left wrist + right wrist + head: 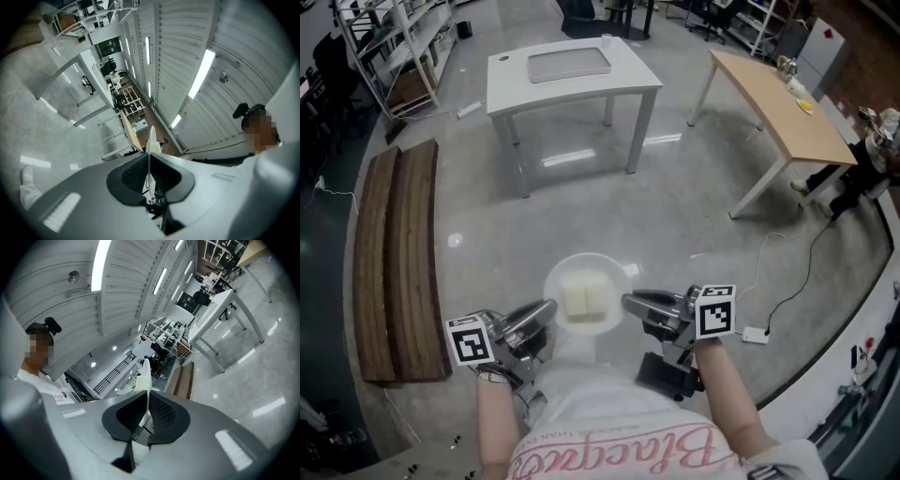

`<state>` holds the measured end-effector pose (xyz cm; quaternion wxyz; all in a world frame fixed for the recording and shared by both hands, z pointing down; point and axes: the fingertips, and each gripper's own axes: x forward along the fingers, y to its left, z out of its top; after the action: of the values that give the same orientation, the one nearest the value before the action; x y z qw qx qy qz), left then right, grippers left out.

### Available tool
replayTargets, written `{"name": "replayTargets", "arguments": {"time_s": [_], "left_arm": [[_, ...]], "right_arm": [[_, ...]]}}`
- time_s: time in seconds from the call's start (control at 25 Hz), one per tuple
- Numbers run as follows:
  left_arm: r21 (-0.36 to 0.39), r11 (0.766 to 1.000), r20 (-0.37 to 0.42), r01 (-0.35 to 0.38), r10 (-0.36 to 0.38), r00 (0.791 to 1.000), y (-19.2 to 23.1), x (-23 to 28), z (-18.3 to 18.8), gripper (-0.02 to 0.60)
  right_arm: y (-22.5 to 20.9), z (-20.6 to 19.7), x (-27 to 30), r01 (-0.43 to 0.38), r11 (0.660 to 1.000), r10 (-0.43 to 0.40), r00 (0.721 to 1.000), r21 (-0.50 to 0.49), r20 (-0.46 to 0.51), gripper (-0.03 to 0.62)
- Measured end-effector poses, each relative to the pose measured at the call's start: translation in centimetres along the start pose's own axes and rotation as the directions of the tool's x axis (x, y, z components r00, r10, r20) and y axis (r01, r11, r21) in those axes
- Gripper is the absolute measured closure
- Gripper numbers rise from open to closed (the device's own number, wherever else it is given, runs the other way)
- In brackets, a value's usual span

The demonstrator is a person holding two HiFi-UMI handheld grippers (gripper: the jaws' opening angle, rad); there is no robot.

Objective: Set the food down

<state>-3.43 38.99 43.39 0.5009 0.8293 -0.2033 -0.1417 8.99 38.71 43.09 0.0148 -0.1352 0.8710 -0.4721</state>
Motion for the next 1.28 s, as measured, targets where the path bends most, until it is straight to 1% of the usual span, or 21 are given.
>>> {"name": "replayTargets", "arguments": {"time_s": [0.08, 0.2, 0.32, 0.4, 0.56, 0.84, 0.92, 1.0, 1.08, 1.28], "left_arm": [[-0.003, 1.000, 0.000, 0.004, -0.004, 1.000, 0.8, 0.5, 1.3, 0.563], [-0.028, 1.000, 0.009, 0.015, -0.014, 1.000, 2.1, 1.1, 3.9, 0.563], [-0.024, 1.000, 0.004, 0.020, -0.019, 1.000, 3.4, 1.8, 6.4, 0.563], [-0.035, 0.999, 0.009, 0.028, -0.027, 1.000, 4.2, 2.2, 8.2, 0.563], [-0.027, 0.999, -0.002, 0.038, -0.038, 0.999, 5.4, 3.1, 12.1, 0.564], [-0.016, 0.999, -0.036, 0.045, -0.046, 0.998, 7.8, 4.4, 17.2, 0.563], [0.004, 0.999, -0.046, 0.045, -0.045, 0.998, 8.3, 4.5, 18.5, 0.563], [0.018, 0.999, -0.048, 0.047, -0.046, 0.998, 8.8, 4.5, 19.6, 0.563], [0.016, 0.999, -0.047, 0.049, -0.049, 0.998, 9.4, 4.6, 20.3, 0.563], [0.002, 0.999, -0.061, 0.038, -0.038, 0.997, 10.4, 5.1, 20.4, 0.563]], "right_arm": [[-0.7, 1.2, 0.6, 0.006, 1.000, -0.006, 1.000, -0.001, 0.000, 0.577], [-1.9, 3.5, 2.1, 0.012, 1.000, -0.012, 1.000, -0.004, 0.000, 0.577], [-3.1, 5.7, 3.5, 0.019, 1.000, -0.019, 1.000, -0.011, -0.005, 0.577], [-3.8, 7.2, 4.5, 0.019, 1.000, -0.019, 1.000, -0.013, 0.000, 0.577], [-5.0, 10.5, 6.6, 0.021, 1.000, -0.021, 1.000, -0.015, 0.020, 0.577], [-7.2, 14.6, 9.4, 0.034, 0.999, -0.033, 0.998, -0.014, 0.048, 0.577], [-7.7, 15.5, 10.2, 0.037, 0.999, -0.036, 0.998, -0.013, 0.058, 0.577], [-8.1, 16.2, 11.0, 0.038, 0.999, -0.037, 0.997, -0.013, 0.063, 0.577], [-8.5, 16.7, 11.5, 0.039, 0.999, -0.038, 0.997, -0.013, 0.066, 0.577], [-9.6, 16.8, 11.6, 0.057, 0.998, -0.057, 0.996, 0.004, 0.074, 0.577]]}}
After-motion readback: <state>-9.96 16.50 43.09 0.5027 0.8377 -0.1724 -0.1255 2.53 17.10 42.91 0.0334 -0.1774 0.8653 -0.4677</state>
